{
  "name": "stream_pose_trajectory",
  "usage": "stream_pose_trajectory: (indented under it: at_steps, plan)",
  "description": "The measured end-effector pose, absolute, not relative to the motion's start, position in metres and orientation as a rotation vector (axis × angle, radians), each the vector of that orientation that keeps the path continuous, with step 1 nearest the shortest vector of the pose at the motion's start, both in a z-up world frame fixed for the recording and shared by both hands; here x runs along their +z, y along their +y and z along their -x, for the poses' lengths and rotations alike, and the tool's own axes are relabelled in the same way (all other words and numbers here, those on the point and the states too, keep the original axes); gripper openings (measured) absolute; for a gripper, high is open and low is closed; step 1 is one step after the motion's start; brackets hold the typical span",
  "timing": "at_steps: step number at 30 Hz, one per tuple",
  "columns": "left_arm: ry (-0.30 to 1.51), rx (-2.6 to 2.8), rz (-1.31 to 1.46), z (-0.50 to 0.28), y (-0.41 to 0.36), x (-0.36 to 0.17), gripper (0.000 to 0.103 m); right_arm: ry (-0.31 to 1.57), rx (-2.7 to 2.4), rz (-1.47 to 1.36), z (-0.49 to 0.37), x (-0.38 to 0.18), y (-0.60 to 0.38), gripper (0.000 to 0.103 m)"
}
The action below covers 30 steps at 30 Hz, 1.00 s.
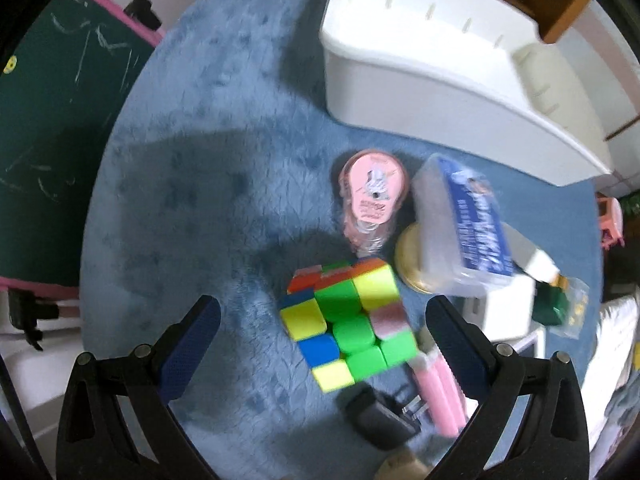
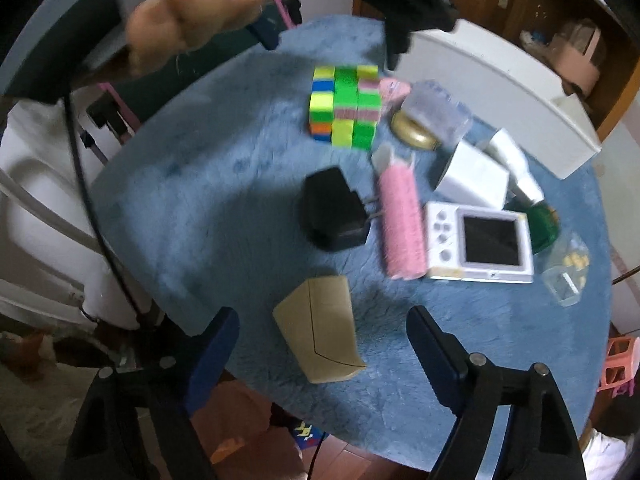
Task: Organize rigid objects
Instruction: 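Grasp the Rubik's cube with the left tool while the right tool grasps the beige paper box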
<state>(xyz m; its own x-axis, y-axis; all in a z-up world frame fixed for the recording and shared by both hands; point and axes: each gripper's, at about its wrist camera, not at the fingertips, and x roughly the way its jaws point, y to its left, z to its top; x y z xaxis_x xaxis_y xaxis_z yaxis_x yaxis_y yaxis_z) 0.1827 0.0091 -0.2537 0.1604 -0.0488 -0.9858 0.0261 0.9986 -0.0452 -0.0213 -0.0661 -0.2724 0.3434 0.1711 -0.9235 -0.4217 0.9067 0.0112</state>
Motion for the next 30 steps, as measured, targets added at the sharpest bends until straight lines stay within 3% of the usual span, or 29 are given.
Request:
stream_pose_trajectory:
  at_steps: [4, 8, 12, 15, 20, 30]
  plan:
    - [1.447, -0.011, 0.060, -0.186, 0.012, -0.276, 0.094, 1.166, 0.409, 0.263, 0.023, -0.283, -0.066, 0.079]
    - [1.476, -0.019, 0.146, -0.188, 0.019, -0.287, 0.087, 1.188, 0.432, 0.266, 0.022, -0.291, -0.066, 0.066]
    - [1.478, -0.072, 0.191, -0.188, 0.023, -0.295, 0.062, 1.189, 0.444, 0.286, 0.021, -0.300, -0.063, 0.058]
    - [1.455, -0.078, 0.146, -0.186, 0.021, -0.293, 0.061, 1.175, 0.461, 0.293, 0.023, -0.300, -0.061, 0.047]
    - [1.412, -0.053, 0.054, -0.175, 0.024, -0.272, 0.060, 1.187, 0.470, 0.297, 0.021, -0.297, -0.063, 0.047]
    - [1.172, -0.237, -0.054, -0.144, 0.017, -0.121, 0.061, 1.193, 0.402, 0.178, -0.005, -0.228, -0.091, 0.047]
